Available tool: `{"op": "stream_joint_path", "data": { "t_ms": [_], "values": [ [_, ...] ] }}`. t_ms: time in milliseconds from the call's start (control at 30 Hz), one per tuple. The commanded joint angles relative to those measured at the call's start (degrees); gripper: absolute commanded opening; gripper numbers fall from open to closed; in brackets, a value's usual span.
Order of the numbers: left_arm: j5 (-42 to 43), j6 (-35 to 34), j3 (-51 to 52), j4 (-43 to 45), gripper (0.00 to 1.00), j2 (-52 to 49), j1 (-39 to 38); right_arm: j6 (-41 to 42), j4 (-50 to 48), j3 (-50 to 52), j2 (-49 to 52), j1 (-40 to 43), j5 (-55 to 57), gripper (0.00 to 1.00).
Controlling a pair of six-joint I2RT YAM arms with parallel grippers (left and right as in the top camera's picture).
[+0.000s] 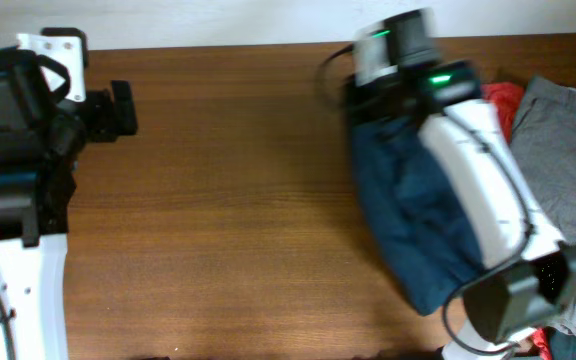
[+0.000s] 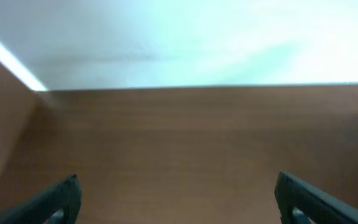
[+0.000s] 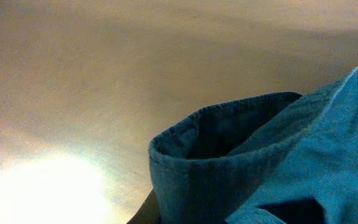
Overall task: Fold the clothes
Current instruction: 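Drag the navy shorts left onto the table center with the right gripper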
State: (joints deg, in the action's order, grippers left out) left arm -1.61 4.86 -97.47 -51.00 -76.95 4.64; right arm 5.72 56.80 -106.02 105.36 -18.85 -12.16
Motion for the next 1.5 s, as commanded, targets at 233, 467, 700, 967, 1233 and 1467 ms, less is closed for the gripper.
{"op": "stream_joint_path", "data": {
  "t_ms": [233, 467, 700, 967, 1233, 1467],
  "values": [
    [-6.58, -0.09, -3.41, -0.66, 0.99, 7.74, 3.08, 0.61, -6.21, -0.07, 14.53, -26.16, -1.9, 0.17],
    [-8.72, -1.84, -3.41, -3.63, 0.99, 7.06, 3.08, -2.23, -6.64, -0.07, 15.23, -38.64, 4.26, 0.36],
    [1.01, -2.73, -3.39, -7.45, 0.99, 1.07, 3.02, 3.82, 2.78, -0.07, 12.15, -33.73, 20.17, 0.38],
    [17.18, -2.67, -3.39, -18.99, 0.99, -17.64, 2.91, 10.01, 8.96, -0.07, 7.56, -11.61, 10.12, 0.51],
    [21.75, 2.56, -2.8, -27.08, 0.92, -39.06, -1.09, 9.73, 15.34, -0.07, 6.73, 10.29, -4.35, 0.53],
    [25.35, 11.67, -2.8, -27.5, 0.84, -49.48, -6.12, 8.02, 18.82, -0.07, 6.73, 19.04, -4.07, 0.55]
  ]
}}
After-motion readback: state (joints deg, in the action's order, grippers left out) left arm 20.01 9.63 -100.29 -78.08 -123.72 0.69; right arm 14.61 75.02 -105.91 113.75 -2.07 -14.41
